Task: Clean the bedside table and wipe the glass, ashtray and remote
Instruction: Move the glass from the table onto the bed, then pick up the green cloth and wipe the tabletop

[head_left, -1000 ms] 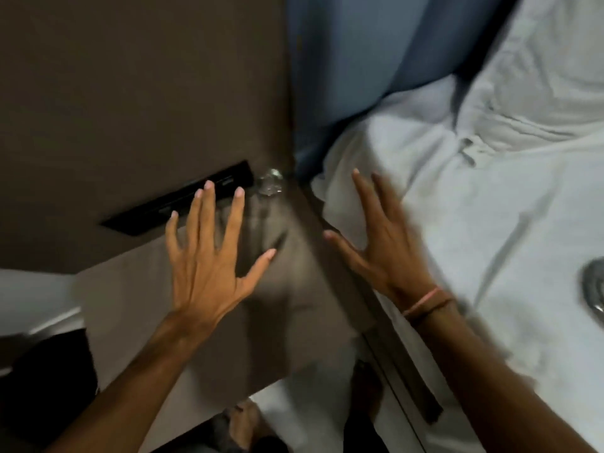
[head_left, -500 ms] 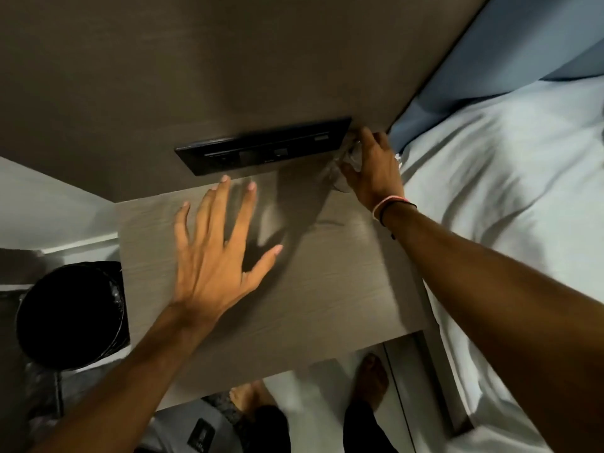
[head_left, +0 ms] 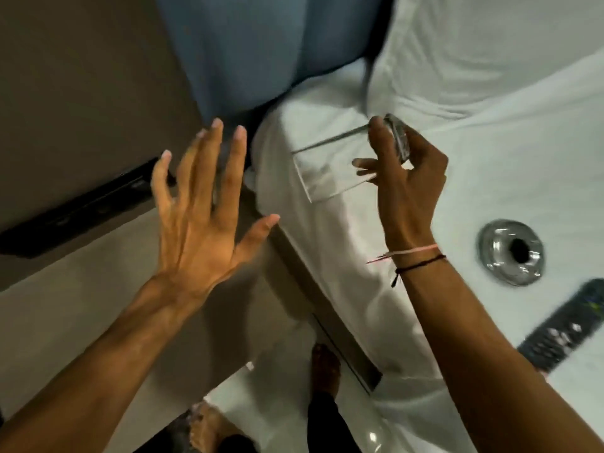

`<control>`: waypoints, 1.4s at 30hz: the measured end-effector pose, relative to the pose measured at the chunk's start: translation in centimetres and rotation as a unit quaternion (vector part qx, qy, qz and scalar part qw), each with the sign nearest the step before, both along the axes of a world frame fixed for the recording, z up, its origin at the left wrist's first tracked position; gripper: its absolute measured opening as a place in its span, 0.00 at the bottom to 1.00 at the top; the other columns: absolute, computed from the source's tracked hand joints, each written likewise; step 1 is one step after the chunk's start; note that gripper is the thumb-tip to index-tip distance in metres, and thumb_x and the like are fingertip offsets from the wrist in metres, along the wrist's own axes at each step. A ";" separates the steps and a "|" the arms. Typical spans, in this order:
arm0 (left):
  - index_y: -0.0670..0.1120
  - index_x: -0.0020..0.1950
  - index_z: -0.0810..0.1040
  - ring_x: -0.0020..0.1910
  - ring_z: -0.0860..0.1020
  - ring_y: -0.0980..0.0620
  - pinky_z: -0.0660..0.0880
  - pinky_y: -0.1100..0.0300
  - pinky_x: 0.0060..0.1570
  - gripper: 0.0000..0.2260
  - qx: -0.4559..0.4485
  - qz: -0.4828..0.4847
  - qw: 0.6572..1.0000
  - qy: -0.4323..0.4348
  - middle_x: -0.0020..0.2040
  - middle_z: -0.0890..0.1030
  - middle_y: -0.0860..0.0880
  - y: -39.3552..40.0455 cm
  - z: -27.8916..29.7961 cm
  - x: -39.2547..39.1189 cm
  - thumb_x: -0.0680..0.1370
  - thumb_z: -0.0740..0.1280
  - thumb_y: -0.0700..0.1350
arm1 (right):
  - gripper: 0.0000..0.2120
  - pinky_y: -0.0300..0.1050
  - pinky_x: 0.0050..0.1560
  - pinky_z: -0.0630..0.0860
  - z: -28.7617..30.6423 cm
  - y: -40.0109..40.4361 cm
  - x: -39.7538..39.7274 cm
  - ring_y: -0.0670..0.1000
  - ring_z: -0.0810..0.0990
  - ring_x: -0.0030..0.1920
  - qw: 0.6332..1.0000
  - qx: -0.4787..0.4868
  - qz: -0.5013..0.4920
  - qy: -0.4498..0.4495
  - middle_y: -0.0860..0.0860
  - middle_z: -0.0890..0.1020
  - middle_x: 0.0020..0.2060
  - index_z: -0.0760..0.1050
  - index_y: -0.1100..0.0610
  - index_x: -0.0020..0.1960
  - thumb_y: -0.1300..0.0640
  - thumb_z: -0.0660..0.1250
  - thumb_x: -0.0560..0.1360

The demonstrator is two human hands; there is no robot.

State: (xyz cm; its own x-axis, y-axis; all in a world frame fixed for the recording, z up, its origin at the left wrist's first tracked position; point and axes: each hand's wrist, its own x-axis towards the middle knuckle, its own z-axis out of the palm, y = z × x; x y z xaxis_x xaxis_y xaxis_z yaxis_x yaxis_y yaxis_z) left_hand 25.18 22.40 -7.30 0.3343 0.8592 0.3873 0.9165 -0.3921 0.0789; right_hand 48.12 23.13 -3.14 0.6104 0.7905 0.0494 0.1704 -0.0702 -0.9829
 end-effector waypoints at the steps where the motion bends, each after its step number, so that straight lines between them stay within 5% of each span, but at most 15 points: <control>1: 0.46 0.82 0.52 0.78 0.64 0.43 0.61 0.35 0.72 0.37 0.006 -0.009 1.000 -0.006 0.80 0.61 0.41 0.4 0.5 2.1 0.81 0.46 0.68 | 0.17 0.44 0.35 0.81 0.4 0.1 2.7 0.55 0.87 0.36 1.000 -0.009 -0.018 -0.008 0.50 0.84 0.40 0.83 0.63 0.54 0.50 0.73 0.75; 5: 0.45 0.81 0.55 0.78 0.64 0.42 0.60 0.34 0.72 0.36 0.005 -0.060 0.998 -0.023 0.80 0.62 0.39 1.5 1.4 10.6 0.81 0.46 0.68 | 0.14 0.47 0.33 0.82 0.1 0.8 13.4 0.56 0.87 0.33 0.993 -0.092 -0.069 -0.028 0.50 0.80 0.34 0.80 0.58 0.44 0.47 0.73 0.75; 8: 0.45 0.81 0.55 0.78 0.63 0.41 0.60 0.33 0.72 0.36 -0.007 -0.066 0.998 -0.017 0.80 0.62 0.39 1.6 0.7 14.6 0.81 0.48 0.68 | 0.17 0.57 0.45 0.82 -2.0 1.6 18.3 0.63 0.85 0.43 0.982 -0.172 -0.064 -0.043 0.54 0.79 0.33 0.78 0.58 0.38 0.44 0.72 0.74; 12: 0.45 0.81 0.55 0.78 0.64 0.41 0.60 0.34 0.72 0.37 -0.031 -0.052 0.998 0.009 0.80 0.61 0.40 0.7 -1.1 16.1 0.81 0.49 0.68 | 0.24 0.46 0.45 0.69 -3.9 3.0 20.4 0.62 0.78 0.48 0.955 -0.259 -0.047 -0.134 0.55 0.78 0.37 0.75 0.57 0.36 0.35 0.66 0.73; 14: 0.45 0.82 0.54 0.78 0.64 0.41 0.60 0.34 0.72 0.37 -0.042 -0.040 0.998 0.020 0.80 0.61 0.39 -0.1 -1.8 15.4 0.81 0.50 0.68 | 0.25 0.49 0.52 0.70 -4.0 3.7 20.4 0.61 0.76 0.57 0.930 -0.302 -0.029 -0.206 0.54 0.79 0.47 0.79 0.53 0.46 0.31 0.62 0.74; 16: 0.45 0.82 0.53 0.78 0.64 0.41 0.61 0.33 0.71 0.37 -0.050 -0.017 0.998 0.029 0.80 0.61 0.39 -0.9 -2.2 13.8 0.81 0.50 0.68 | 0.29 0.56 0.64 0.67 -3.6 4.0 19.7 0.59 0.68 0.70 0.882 -0.322 -0.031 -0.342 0.55 0.74 0.66 0.75 0.50 0.66 0.31 0.56 0.77; 20: 0.45 0.82 0.55 0.78 0.65 0.41 0.60 0.34 0.72 0.37 -0.048 0.055 0.997 0.036 0.80 0.62 0.39 -2.8 -2.1 9.7 0.81 0.51 0.68 | 0.27 0.55 0.69 0.63 -2.4 3.1 15.2 0.55 0.64 0.75 0.838 -0.149 -0.027 -0.524 0.53 0.67 0.74 0.70 0.47 0.73 0.35 0.50 0.81; 23: 0.45 0.81 0.55 0.77 0.65 0.40 0.61 0.33 0.71 0.37 -0.040 0.129 0.990 0.032 0.79 0.63 0.39 -6.0 -1.0 5.2 0.81 0.52 0.68 | 0.26 0.59 0.71 0.63 -2.3 1.5 8.3 0.58 0.67 0.74 0.831 -0.001 0.097 -0.548 0.57 0.69 0.74 0.72 0.51 0.72 0.38 0.54 0.82; 27: 0.45 0.82 0.53 0.78 0.64 0.41 0.61 0.33 0.71 0.38 -0.051 0.238 0.969 0.044 0.80 0.62 0.39 -12.5 1.0 -2.3 0.80 0.51 0.69 | 0.31 0.65 0.75 0.56 -2.4 -2.1 -1.9 0.59 0.59 0.79 0.791 0.047 0.280 -0.542 0.59 0.62 0.78 0.64 0.51 0.78 0.35 0.53 0.80; 35: 0.47 0.82 0.51 0.79 0.62 0.42 0.59 0.35 0.73 0.39 -0.101 0.469 0.877 0.034 0.81 0.59 0.40 -35.7 5.8 -15.4 0.79 0.50 0.70 | 0.38 0.67 0.76 0.51 -0.1 -16.1 -22.1 0.60 0.50 0.81 0.655 0.123 0.520 -0.535 0.60 0.53 0.80 0.55 0.50 0.81 0.30 0.49 0.78; 42: 0.46 0.82 0.54 0.76 0.66 0.41 0.65 0.39 0.70 0.36 -0.111 0.652 0.749 -0.049 0.80 0.62 0.40 -56.7 7.2 -20.6 0.81 0.47 0.67 | 0.36 0.62 0.77 0.55 0.9 -35.0 -36.0 0.60 0.54 0.80 0.533 0.187 0.689 -0.455 0.61 0.56 0.80 0.56 0.51 0.80 0.33 0.52 0.79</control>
State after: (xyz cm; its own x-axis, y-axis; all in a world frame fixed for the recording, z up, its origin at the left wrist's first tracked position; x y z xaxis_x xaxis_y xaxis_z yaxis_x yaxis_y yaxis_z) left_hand 4.61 -34.26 -0.14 -0.8649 0.4774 0.1551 0.4947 0.8630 0.1022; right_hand 12.11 -11.89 -2.24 -0.9470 0.2883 0.1413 0.2245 0.9092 -0.3506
